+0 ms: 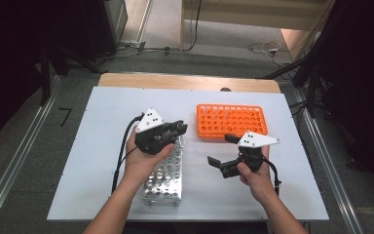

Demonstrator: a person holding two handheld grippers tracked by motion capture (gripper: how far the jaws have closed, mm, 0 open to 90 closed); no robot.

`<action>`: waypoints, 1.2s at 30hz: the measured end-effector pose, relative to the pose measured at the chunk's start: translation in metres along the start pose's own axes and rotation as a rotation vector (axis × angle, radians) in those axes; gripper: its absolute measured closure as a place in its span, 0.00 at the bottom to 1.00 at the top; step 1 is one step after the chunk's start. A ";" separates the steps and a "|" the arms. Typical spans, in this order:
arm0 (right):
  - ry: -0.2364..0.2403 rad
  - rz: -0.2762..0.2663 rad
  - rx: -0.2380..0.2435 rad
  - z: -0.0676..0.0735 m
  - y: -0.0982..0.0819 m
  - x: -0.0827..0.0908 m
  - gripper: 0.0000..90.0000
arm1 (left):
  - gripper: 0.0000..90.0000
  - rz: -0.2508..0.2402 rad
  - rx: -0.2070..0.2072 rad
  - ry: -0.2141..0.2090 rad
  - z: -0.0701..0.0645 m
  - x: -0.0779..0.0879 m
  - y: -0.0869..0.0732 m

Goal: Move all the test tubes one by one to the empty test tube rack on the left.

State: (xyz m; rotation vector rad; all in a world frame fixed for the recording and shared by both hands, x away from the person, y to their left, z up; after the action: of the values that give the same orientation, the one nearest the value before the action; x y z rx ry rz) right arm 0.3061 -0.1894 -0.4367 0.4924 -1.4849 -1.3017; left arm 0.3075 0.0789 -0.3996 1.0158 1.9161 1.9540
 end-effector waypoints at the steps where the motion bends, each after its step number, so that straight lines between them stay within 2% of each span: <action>1: 0.000 -0.004 -0.002 -0.001 0.000 0.002 0.00 | 0.83 -0.003 0.001 0.009 0.002 0.000 0.001; 7: -0.023 -0.008 -0.015 -0.007 -0.005 0.009 0.00 | 0.83 -0.014 0.001 0.057 0.014 -0.006 0.002; 19: -0.026 -0.010 -0.015 -0.010 -0.006 0.011 0.00 | 0.83 -0.010 0.001 0.104 0.023 -0.024 -0.001; 36: -0.027 -0.023 -0.027 -0.012 -0.006 0.013 0.00 | 0.83 0.041 -0.034 0.134 0.020 -0.037 -0.012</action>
State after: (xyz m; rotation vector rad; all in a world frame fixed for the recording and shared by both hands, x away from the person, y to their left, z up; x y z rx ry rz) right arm 0.3101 -0.2081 -0.4384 0.4776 -1.4860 -1.3489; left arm 0.3431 0.0735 -0.4248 0.9439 1.9372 2.1197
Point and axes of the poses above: each handheld gripper's, and its own axes: x roughly backward along the jaws, y roughly out of its top, z roughly to its left, the point moved 2 cm from there along -x, roughly forward along the jaws, and after that the axes turned 6 degrees about y, right-handed, at the moved point
